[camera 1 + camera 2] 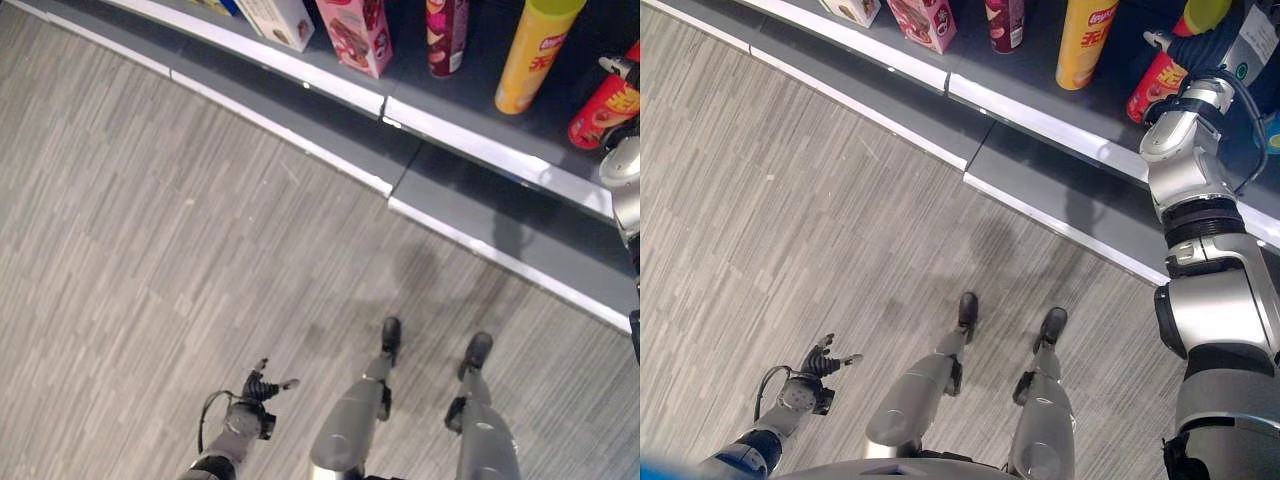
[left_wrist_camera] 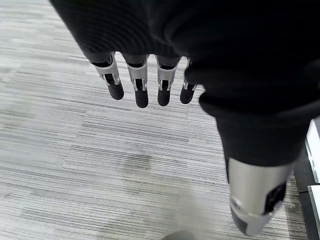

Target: Put the goods on the table back onto the shelves and tidy them up.

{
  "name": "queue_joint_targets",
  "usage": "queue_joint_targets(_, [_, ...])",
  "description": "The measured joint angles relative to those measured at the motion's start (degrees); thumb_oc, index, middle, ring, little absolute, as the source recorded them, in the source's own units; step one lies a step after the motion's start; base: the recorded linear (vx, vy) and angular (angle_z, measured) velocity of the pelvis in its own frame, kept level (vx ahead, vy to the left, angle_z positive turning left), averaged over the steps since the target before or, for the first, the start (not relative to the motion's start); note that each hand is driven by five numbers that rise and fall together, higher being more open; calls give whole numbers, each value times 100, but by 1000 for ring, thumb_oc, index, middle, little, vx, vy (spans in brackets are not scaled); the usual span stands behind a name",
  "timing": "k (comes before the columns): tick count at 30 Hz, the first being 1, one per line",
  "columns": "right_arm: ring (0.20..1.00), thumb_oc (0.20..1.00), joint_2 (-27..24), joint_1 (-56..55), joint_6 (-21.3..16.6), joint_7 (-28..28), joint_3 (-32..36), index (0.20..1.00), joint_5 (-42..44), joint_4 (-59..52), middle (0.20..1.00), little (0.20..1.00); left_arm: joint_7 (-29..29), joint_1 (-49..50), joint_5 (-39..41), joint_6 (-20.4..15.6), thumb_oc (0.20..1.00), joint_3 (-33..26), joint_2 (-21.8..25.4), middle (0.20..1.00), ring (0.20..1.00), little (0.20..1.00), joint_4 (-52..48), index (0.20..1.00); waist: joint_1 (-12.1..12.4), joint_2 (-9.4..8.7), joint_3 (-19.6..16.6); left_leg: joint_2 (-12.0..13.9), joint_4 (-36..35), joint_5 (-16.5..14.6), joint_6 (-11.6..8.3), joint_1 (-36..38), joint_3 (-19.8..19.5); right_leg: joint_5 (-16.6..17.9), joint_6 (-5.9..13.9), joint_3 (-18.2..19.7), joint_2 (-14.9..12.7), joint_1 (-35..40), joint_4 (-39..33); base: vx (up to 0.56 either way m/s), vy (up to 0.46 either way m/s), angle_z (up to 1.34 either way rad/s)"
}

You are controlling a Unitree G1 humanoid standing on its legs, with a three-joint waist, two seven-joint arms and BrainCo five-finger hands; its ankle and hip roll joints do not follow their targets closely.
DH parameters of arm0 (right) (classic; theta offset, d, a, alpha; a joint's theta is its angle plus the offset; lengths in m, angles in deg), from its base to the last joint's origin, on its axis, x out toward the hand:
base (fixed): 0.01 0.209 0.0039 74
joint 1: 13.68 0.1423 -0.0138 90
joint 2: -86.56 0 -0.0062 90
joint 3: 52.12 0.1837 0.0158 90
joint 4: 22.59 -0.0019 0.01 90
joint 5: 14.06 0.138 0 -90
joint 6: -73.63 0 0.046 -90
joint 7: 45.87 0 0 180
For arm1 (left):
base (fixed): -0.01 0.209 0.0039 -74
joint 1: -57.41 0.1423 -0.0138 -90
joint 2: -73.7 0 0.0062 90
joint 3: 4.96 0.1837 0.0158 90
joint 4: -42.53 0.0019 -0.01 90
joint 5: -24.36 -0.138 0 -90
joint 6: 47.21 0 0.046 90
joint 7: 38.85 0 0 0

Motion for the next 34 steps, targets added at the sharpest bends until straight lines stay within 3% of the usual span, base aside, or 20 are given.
queue_joint_targets(4, [1000, 1000, 79, -420, 111, 122, 290, 1000, -81, -710, 1000, 1000, 1, -24, -30, 23, 1000, 4, -2, 1000, 1000, 1000, 1, 1000, -34, -21, 3, -75, 0, 22, 32, 22, 12, 35, 40, 17, -71, 13, -1, -24, 68, 2])
queue_joint_targets(7, [1000, 1000, 447, -1397, 159, 250, 864, 1000, -535, -1989, 1000, 1000, 4, -21, -42, 124, 1000, -180, 5, 1000, 1000, 1000, -4, 1000, -117, -128, -2, -86, -14, 21, 32, 119, 36, 36, 39, 41, -86, 103, -1, 22, 60, -5])
queue_joint_targets(10, [1000, 1000, 749, -3116, 111, -44, 1178, 1000, -922, -3755, 1000, 1000, -8, -123, -92, 197, 1000, -466, 18, 1000, 1000, 1000, -18, 1000, -387, -595, -89, -100, -16, -1, 24, 247, 95, 52, 61, 127, -66, 178, -1, 84, 84, -12])
queue_joint_targets(14, [1000, 1000, 1253, -5192, -394, -1130, 1092, 1000, -937, -5153, 1000, 1000, -23, -113, -228, 256, 1000, -823, 41, 1000, 1000, 1000, 144, 1000, -749, -1376, -409, -68, -43, -137, -16, 591, 418, 47, 64, 460, -29, 331, -11, 69, 82, -42])
queue_joint_targets(16, [1000, 1000, 1538, -6445, -876, -1870, 1096, 1000, -604, -5460, 1000, 1000, -37, 27, -284, 271, 1000, -948, 58, 1000, 1000, 1000, 362, 1000, -1084, -1854, -787, -85, -45, -300, -37, 869, 709, -51, 92, 778, -40, 430, -33, 41, 122, -71])
queue_joint_targets(17, [1000, 1000, 1596, -6857, -934, -2106, 1078, 1000, -399, -5445, 1000, 1000, -55, 78, -308, 288, 1000, -1018, 57, 1000, 1000, 1000, 409, 1000, -1232, -1928, -857, -52, -49, -351, 38, 928, 779, -83, 133, 879, -84, 468, -36, 62, 147, -66])
queue_joint_targets(18, [1000, 1000, 1554, -6856, -932, -2186, 1100, 1000, -383, -5390, 1000, 1000, -73, 94, -311, 295, 1000, -1013, 48, 1000, 1000, 1000, 409, 1000, -1244, -1911, -856, -55, -59, -360, 52, 941, 853, -114, 175, 893, -108, 453, -36, 68, 192, -37])
queue_joint_targets(19, [1000, 1000, 1678, -7191, -1146, -2665, 1272, 1000, 191, -5401, 1000, 1000, -110, 177, -326, 360, 1000, -1044, 19, 1000, 1000, 1000, 326, 1000, -1232, -1930, -949, -141, -15, -393, 39, 987, 939, -98, 207, 1053, -93, 432, -28, 53, 156, -34])
queue_joint_targets(22, [1000, 1000, 1793, -7926, -1294, -3650, 1087, 1000, 1383, -5015, 1000, 1000, -162, 603, -328, 390, 1000, -1070, -68, 1000, 1000, 1000, 462, 1000, -1223, -1895, -1380, -176, -47, -511, 97, 1253, 1105, -20, 287, 1268, -105, 582, -28, 25, 130, -33])
queue_joint_targets(25, [1000, 1000, 1802, -8301, -1284, -4273, 979, 1000, 2068, -4257, 1000, 1000, -280, 853, -348, 374, 1000, -928, -110, 1000, 1000, 1000, 435, 1000, -1246, -1916, -1711, -221, -46, -583, 170, 1461, 1182, 32, 287, 1351, -117, 753, 4, 13, 123, -16])
queue_joint_targets(32, [1000, 1000, 2489, -8102, -1156, -4689, 702, 1000, 2303, -1414, 1000, 1000, -477, 781, -445, 359, 1000, -759, -32, 1000, 1000, 1000, 437, 1000, -1246, -2259, -2143, -372, -80, -710, 277, 1706, 1328, 99, 419, 1465, -283, 901, 4, -13, 110, -11])
queue_joint_targets(34, [1000, 1000, 2643, -7916, -1002, -4731, 533, 1000, 2295, -534, 1000, 1000, -510, 796, -444, 358, 1000, -727, 12, 1000, 1000, 1000, 437, 1000, -1237, -2302, -2179, -420, -78, -708, 281, 1715, 1319, -106, 541, 1499, -336, 873, -30, -19, 56, -6])
